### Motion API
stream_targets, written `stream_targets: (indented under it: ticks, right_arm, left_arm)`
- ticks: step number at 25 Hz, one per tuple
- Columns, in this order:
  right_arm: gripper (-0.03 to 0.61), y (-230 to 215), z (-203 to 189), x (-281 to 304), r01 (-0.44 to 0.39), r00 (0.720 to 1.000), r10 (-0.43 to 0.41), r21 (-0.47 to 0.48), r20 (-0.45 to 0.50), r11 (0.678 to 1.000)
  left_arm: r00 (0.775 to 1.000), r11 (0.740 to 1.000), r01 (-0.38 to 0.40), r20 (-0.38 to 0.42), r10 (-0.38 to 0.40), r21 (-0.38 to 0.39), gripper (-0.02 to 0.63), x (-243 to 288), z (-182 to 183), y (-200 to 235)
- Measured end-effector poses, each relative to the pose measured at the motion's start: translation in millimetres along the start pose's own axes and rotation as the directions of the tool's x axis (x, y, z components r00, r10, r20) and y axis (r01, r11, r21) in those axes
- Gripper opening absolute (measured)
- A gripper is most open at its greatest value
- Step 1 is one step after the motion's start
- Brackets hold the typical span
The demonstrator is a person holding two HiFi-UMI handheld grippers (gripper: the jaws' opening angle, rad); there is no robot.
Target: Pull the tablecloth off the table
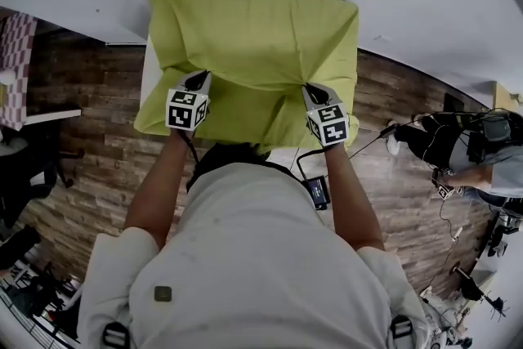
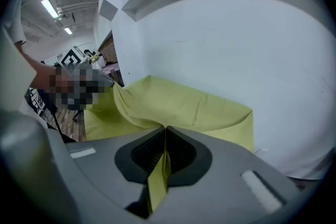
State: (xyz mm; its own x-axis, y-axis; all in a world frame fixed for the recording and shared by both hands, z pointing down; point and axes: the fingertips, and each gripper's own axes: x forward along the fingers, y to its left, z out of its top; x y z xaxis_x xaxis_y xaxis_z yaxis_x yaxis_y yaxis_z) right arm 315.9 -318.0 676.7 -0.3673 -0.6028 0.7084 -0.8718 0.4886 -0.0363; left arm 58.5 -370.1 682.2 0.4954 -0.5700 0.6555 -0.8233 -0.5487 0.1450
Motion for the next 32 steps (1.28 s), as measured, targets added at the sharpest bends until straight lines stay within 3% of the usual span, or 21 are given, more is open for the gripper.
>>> stream_targets:
  ticks: [9,20,32]
  right_arm:
    - [0.015,13.4,55.6,-65.7,-0.011,0.983,0.019,-0.045,0.181,0.999]
    - [0.015,28.8,130.1,-131.9,0.018,0.925,0.014,-0.079,0.380,0.997]
    - [0.015,108.7,170.0,-179.9,0.133,0.875,-0.077,-0.085,0.478,0.987]
  left_arm:
    - [0.988,0.999,-0.047,0.149,0.044,0.017,0.005,-64.1,40.2,-17.5]
    - [0.941,0.993,-0.098,0.329,0.072,0.061,0.005,-144.6,103.2,-28.2]
    - [0.906,0.992,-0.035,0.424,-0.020,0.123,0.005,-221.6,113.4,1.9]
